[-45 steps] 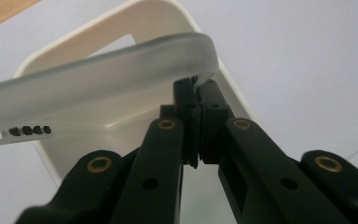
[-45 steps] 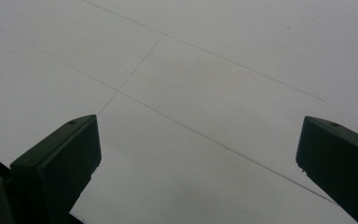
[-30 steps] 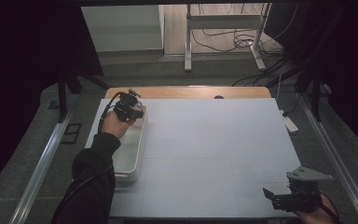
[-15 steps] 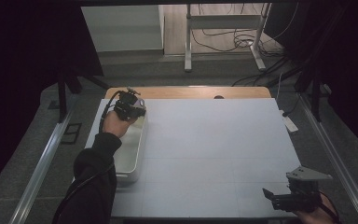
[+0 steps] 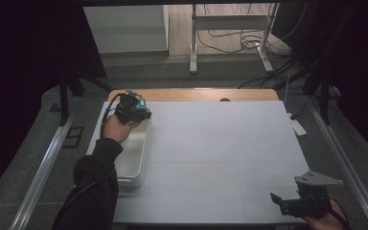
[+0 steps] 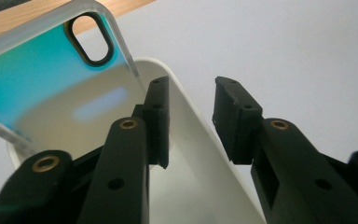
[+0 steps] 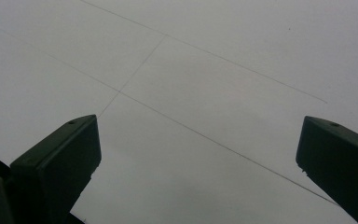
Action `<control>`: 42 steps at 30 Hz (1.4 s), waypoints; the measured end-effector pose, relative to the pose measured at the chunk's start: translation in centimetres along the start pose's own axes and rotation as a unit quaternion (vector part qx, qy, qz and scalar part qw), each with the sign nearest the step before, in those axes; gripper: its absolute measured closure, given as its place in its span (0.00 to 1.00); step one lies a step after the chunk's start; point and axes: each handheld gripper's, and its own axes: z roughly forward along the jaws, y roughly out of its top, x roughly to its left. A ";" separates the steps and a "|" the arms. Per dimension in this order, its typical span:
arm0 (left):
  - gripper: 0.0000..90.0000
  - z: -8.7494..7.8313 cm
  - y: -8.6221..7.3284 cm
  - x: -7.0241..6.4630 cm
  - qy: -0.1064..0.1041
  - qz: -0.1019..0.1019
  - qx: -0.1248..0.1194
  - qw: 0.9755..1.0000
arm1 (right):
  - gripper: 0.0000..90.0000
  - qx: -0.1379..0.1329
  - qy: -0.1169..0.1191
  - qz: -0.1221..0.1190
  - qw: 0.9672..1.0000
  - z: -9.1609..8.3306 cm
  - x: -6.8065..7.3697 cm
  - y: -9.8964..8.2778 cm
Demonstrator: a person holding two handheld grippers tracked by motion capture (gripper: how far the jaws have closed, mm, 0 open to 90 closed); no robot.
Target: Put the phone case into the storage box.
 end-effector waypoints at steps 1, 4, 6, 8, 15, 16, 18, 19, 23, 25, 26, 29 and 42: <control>0.71 -0.2 0.0 -0.1 -0.002 0.000 -0.003 1.000 | 0.00 0.000 -0.001 0.000 1.000 0.0 0.0 0.0; 0.66 -0.5 -0.2 -0.1 -0.004 0.002 -0.012 1.000 | 0.00 -0.001 0.000 0.001 1.000 0.0 0.0 0.0; 0.63 -0.7 -0.3 -0.1 -0.001 0.002 -0.017 1.000 | 0.00 -0.003 0.000 0.001 1.000 -0.1 0.0 0.0; 0.60 -0.9 -0.4 0.0 0.002 0.003 -0.021 1.000 | 0.00 -0.004 -0.001 0.002 1.000 -0.1 0.0 0.0; 0.46 -1.7 -0.7 0.3 0.004 -0.002 -0.042 0.999 | 0.00 -0.003 0.000 0.001 1.000 0.0 0.0 0.0; 0.42 -1.8 -0.8 0.3 0.002 -0.003 -0.044 0.999 | 0.00 -0.003 0.000 0.003 1.000 0.0 0.0 0.0; 0.35 -2.0 -0.9 0.3 0.001 -0.005 -0.053 0.999 | 0.00 -0.006 0.002 0.004 1.000 -0.1 -0.1 0.0; 0.34 -2.1 -1.0 0.3 -0.001 -0.008 -0.056 0.998 | 0.00 -0.006 0.002 0.004 1.000 -0.1 -0.1 0.0; 0.25 -2.2 -1.2 0.1 0.002 -0.006 -0.064 0.998 | 0.00 -0.005 0.001 0.004 1.000 -0.1 -0.1 0.0; 0.18 -2.3 -1.4 0.0 0.002 -0.005 -0.067 0.998 | 0.00 -0.006 0.001 0.004 1.000 -0.1 0.0 0.0; 0.16 -2.3 -1.4 0.0 0.002 -0.005 -0.067 0.998 | 0.00 -0.007 0.001 0.004 1.000 -0.1 -0.1 0.0; 0.12 -2.6 -1.6 -0.1 0.002 -0.008 -0.078 0.997 | 0.00 -0.007 0.001 0.004 1.000 -0.1 -0.1 0.0; 0.00 -3.9 -2.7 -0.3 -0.006 -0.019 -0.107 0.994 | 0.00 -0.007 0.000 -0.001 1.000 0.0 0.1 0.0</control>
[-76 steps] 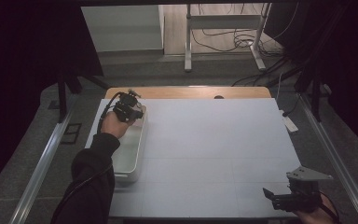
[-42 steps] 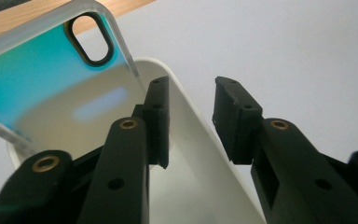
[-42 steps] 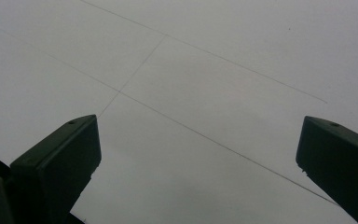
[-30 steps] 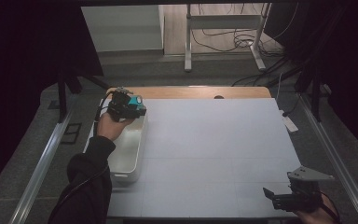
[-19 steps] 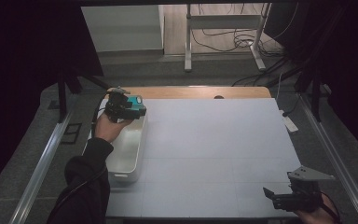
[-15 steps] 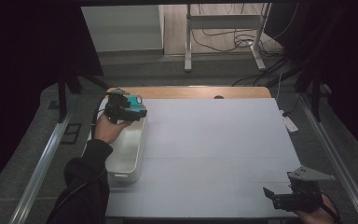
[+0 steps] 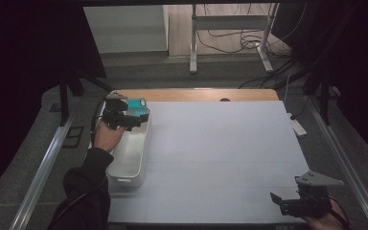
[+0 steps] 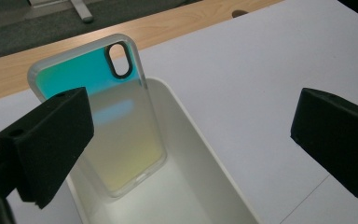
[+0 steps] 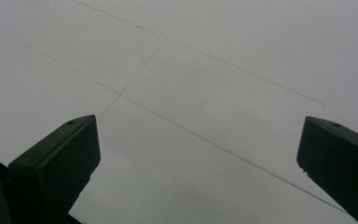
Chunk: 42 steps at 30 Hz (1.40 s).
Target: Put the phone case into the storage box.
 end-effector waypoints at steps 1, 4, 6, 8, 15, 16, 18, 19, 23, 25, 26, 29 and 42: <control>0.00 -0.1 -0.1 0.0 -0.002 0.001 -0.001 1.000 | 0.00 0.000 0.000 0.000 1.000 0.0 0.0 0.0; 0.00 -0.3 -0.5 -0.2 0.001 0.009 -0.007 1.000 | 0.00 0.000 0.000 0.000 1.000 0.0 0.0 0.0; 0.00 -0.5 -0.7 -0.4 0.004 0.016 -0.012 1.000 | 0.00 -0.001 0.000 0.000 1.000 0.0 0.0 0.0; 0.00 -0.8 -1.0 -0.5 0.005 0.019 -0.021 1.000 | 0.00 -0.001 -0.001 0.000 1.000 0.0 0.0 0.0; 0.00 -1.2 -1.8 -0.9 0.006 0.035 -0.049 0.998 | 0.00 0.000 0.000 0.000 1.000 0.0 0.0 0.0; 0.00 -1.2 -1.8 -0.9 0.006 0.035 -0.049 0.998 | 0.00 0.000 0.000 0.000 1.000 0.0 0.0 0.0; 0.00 -1.3 -2.0 -1.0 0.004 0.035 -0.054 0.998 | 0.00 0.000 0.000 -0.001 1.000 0.0 0.0 0.0; 0.00 -1.4 -2.1 -1.1 0.004 0.034 -0.055 0.998 | 0.00 0.000 0.000 -0.001 1.000 0.0 0.0 0.0; 0.00 -1.6 -2.6 -1.2 0.005 0.032 -0.067 0.997 | 0.00 0.002 -0.001 -0.003 1.000 0.0 0.1 0.0; 0.00 -1.7 -3.0 -1.4 0.002 0.036 -0.073 0.997 | 0.00 0.002 0.000 -0.004 1.000 0.0 0.1 0.0; 0.00 -1.7 -3.1 -1.5 0.007 0.046 -0.074 0.996 | 0.00 0.002 0.001 -0.005 1.000 0.0 0.1 0.0; 0.00 -1.7 -3.3 -1.8 0.008 0.052 -0.076 0.996 | 0.00 0.002 0.001 -0.006 1.000 0.0 0.1 0.0; 0.00 -1.8 -4.2 -2.4 0.006 0.044 -0.066 0.997 | 0.00 -0.002 0.001 -0.004 1.000 0.0 0.1 0.0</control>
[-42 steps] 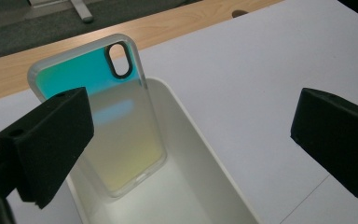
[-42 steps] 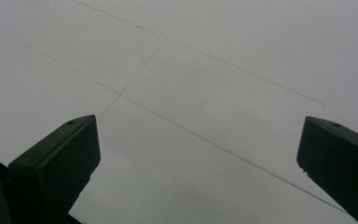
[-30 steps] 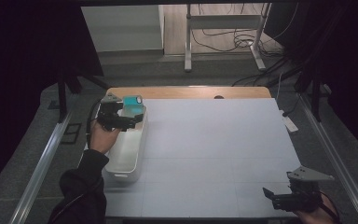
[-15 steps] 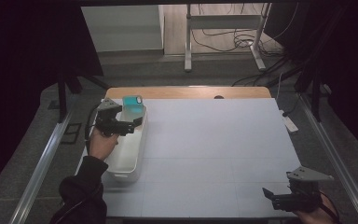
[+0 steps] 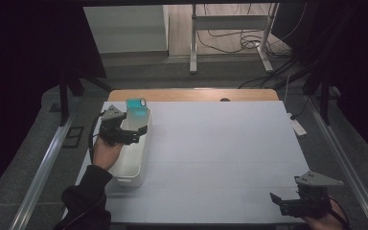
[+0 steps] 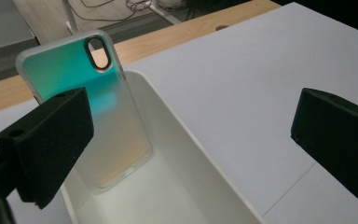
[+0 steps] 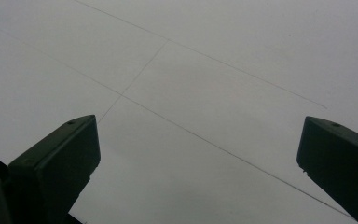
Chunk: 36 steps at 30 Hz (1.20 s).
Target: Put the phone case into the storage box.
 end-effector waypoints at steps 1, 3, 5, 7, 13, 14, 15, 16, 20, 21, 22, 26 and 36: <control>0.00 0.0 0.0 0.0 -0.002 0.000 0.001 1.000 | 0.00 0.000 -0.001 -0.001 1.000 0.0 0.0 0.0; 0.00 -0.1 0.0 0.0 -0.011 -0.005 0.008 1.000 | 0.00 -0.001 -0.005 -0.001 1.000 -0.1 0.1 0.0; 0.00 -0.1 -0.1 0.0 -0.016 -0.010 0.013 1.000 | 0.00 -0.003 -0.005 -0.001 1.000 -0.1 0.0 0.0; 0.00 -0.1 -0.2 -0.1 -0.014 -0.009 0.016 1.000 | 0.00 -0.002 -0.004 0.000 1.000 -0.1 0.0 0.0; 0.00 -0.6 -0.5 -0.5 -0.010 -0.015 0.015 1.000 | 0.00 -0.002 -0.004 0.001 1.000 -0.1 0.0 0.0; 0.00 -0.7 -0.5 -0.6 -0.008 -0.014 0.015 1.000 | 0.00 -0.002 -0.003 0.002 1.000 -0.1 0.0 0.0; 0.00 -0.7 -0.5 -0.6 -0.008 -0.014 0.015 1.000 | 0.00 -0.002 -0.003 0.002 1.000 -0.1 0.0 0.0; 0.00 -0.8 -0.6 -0.7 -0.008 -0.014 0.014 1.000 | 0.00 -0.003 -0.003 0.003 1.000 -0.1 -0.1 0.0; 0.00 -1.4 -0.8 -1.1 -0.013 -0.013 0.011 1.000 | 0.00 -0.004 -0.004 0.005 1.000 -0.1 -0.1 0.0; 0.00 -1.5 -0.8 -1.2 -0.014 -0.010 0.012 1.000 | 0.00 -0.004 -0.004 0.005 1.000 -0.1 -0.1 0.0; 0.00 -1.7 -0.9 -1.3 -0.013 -0.010 0.013 1.000 | 0.00 -0.004 -0.005 0.005 1.000 -0.1 -0.1 0.0; 0.00 -2.1 -1.1 -1.5 -0.013 -0.008 0.011 1.000 | 0.00 -0.004 -0.004 0.005 1.000 -0.1 -0.1 0.0; 0.00 -3.2 -1.5 -2.2 -0.017 -0.003 0.010 1.000 | 0.00 -0.007 -0.005 0.010 1.000 -0.2 -0.1 0.0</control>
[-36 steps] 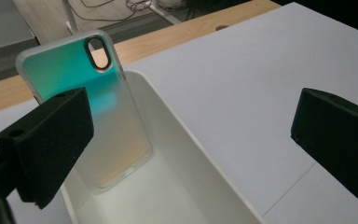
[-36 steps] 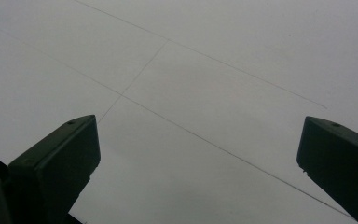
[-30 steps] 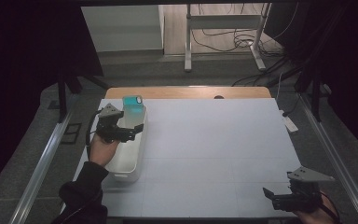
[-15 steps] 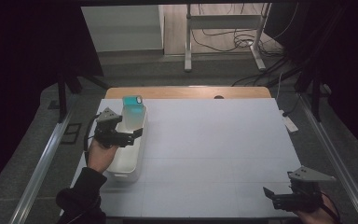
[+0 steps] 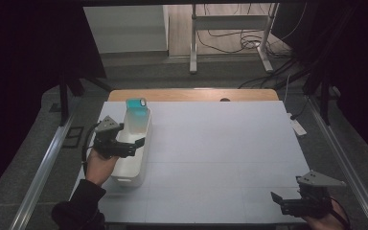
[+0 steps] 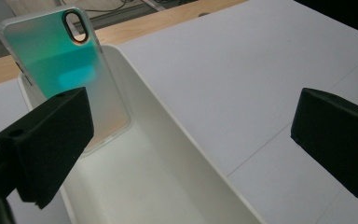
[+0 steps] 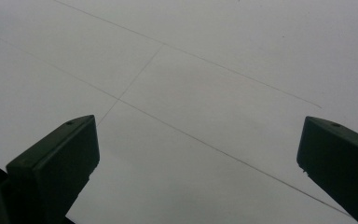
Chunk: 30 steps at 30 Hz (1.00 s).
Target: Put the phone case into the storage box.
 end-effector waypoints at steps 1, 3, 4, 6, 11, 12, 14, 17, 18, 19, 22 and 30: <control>0.00 -0.4 -0.2 -0.2 0.001 0.003 0.000 1.000 | 0.00 -0.001 0.000 0.000 1.000 0.0 0.0 0.0; 0.00 -0.5 -0.3 -0.3 0.001 0.004 0.001 1.000 | 0.00 -0.001 0.000 0.001 1.000 0.0 0.0 0.0; 0.00 -0.7 -0.4 -0.3 0.002 0.005 0.001 1.000 | 0.00 -0.001 0.000 0.001 1.000 0.0 0.0 0.0; 0.00 -1.0 -0.6 -0.5 0.001 0.004 0.001 1.000 | 0.00 -0.001 -0.001 -0.001 1.000 0.0 0.0 0.0; 0.00 -1.6 -1.1 -0.9 -0.001 0.002 0.001 1.000 | 0.00 -0.001 -0.002 -0.001 1.000 0.0 0.0 0.0; 0.00 -1.7 -1.1 -0.9 -0.002 0.002 0.001 1.000 | 0.00 -0.002 -0.002 -0.002 1.000 0.0 0.1 0.0; 0.00 -1.8 -1.2 -1.1 -0.002 0.002 0.002 1.000 | 0.00 -0.001 -0.002 -0.003 1.000 0.0 0.1 0.0; 0.00 -2.2 -1.4 -1.3 -0.003 0.003 0.002 1.000 | 0.00 -0.003 -0.003 -0.004 1.000 -0.1 0.1 0.0; 0.00 -2.3 -1.6 -1.4 -0.003 0.002 0.002 1.000 | 0.00 -0.003 -0.003 -0.004 1.000 -0.1 0.1 0.0; 0.00 -2.5 -1.7 -1.5 -0.003 0.002 0.001 1.000 | 0.00 -0.003 -0.004 -0.004 1.000 -0.1 0.1 0.0; 0.00 -2.9 -2.0 -1.7 -0.001 0.001 -0.001 1.000 | 0.00 -0.005 -0.005 -0.004 1.000 -0.1 0.1 0.0; 0.00 -4.2 -2.8 -2.1 0.002 -0.002 -0.006 1.000 | 0.00 -0.004 -0.006 -0.005 1.000 -0.1 0.1 0.0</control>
